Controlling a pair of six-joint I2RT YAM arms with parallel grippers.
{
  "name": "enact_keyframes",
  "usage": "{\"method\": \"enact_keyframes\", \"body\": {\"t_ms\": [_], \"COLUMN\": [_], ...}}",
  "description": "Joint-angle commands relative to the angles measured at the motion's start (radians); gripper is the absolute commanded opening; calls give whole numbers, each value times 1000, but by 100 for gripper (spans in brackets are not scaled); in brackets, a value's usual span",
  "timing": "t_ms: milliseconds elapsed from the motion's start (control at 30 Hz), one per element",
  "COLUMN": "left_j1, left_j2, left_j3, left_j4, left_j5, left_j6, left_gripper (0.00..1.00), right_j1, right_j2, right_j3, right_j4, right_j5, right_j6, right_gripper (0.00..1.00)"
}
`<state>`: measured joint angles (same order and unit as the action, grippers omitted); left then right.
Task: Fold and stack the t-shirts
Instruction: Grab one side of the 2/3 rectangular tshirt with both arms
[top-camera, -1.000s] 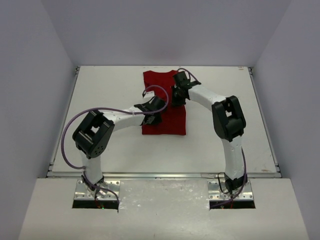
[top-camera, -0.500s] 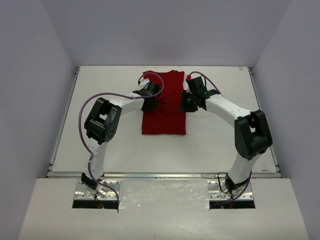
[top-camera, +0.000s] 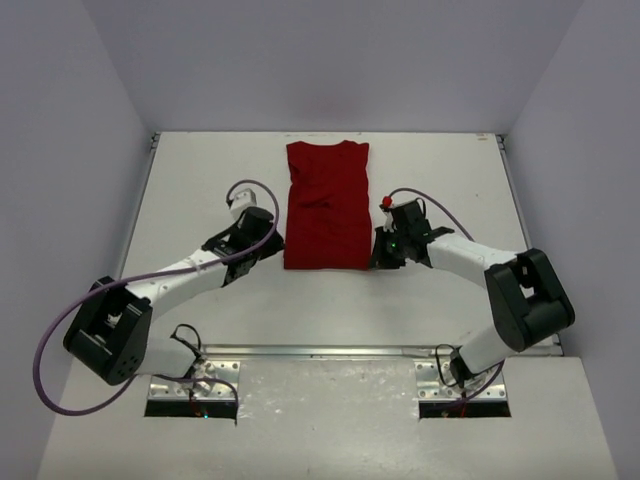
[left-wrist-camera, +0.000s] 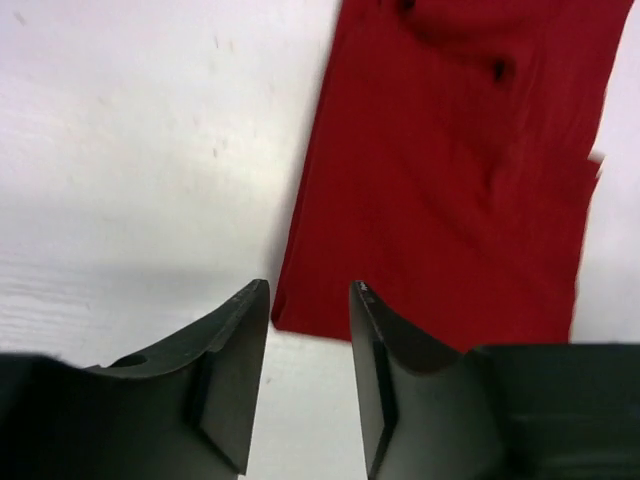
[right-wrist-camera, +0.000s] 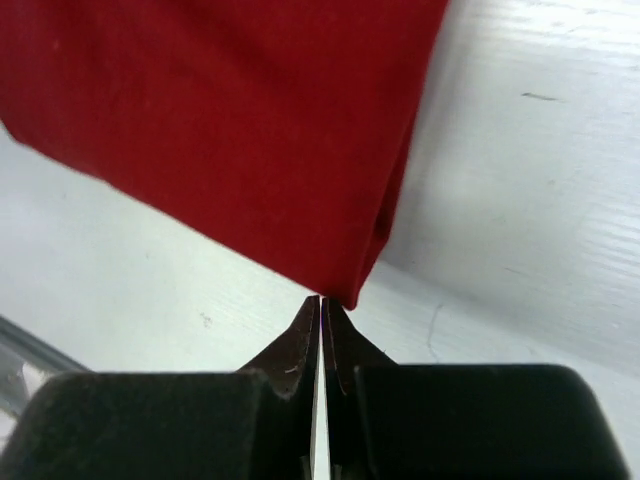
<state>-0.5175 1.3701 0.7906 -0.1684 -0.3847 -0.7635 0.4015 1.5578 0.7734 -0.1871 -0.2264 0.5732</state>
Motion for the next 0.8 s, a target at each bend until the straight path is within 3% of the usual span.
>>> {"method": "enact_keyframes", "body": {"t_ms": [0,133,267,433,600,767], "left_j1": [-26,-27,-27,-26,-24,-26], "left_j2": [-35,1,73,121,240,374], "left_j3": [-155,-156,-87,-48,-27,12], "left_j4": [266,406,379,377,356,216], "left_j5": [211,380,376,359,380,287], "left_j6": [12,50,50,58,20,-36], "left_gripper": [34,25,19,21,18,13], "right_j1": [2,-3,-4,-7,-18,-65], "right_j2": [-67,-30,-10,-19,198,324], "right_j3": [-35,-59,-36,-22,63,112], "right_j4": [169,228,205,207,123,15], "right_j5": [-90,-126,-122,-116,-125,-73], "right_j6": [0,2,-1,-1,-32,-19], "right_gripper": [1,1,1,1,1,1]}}
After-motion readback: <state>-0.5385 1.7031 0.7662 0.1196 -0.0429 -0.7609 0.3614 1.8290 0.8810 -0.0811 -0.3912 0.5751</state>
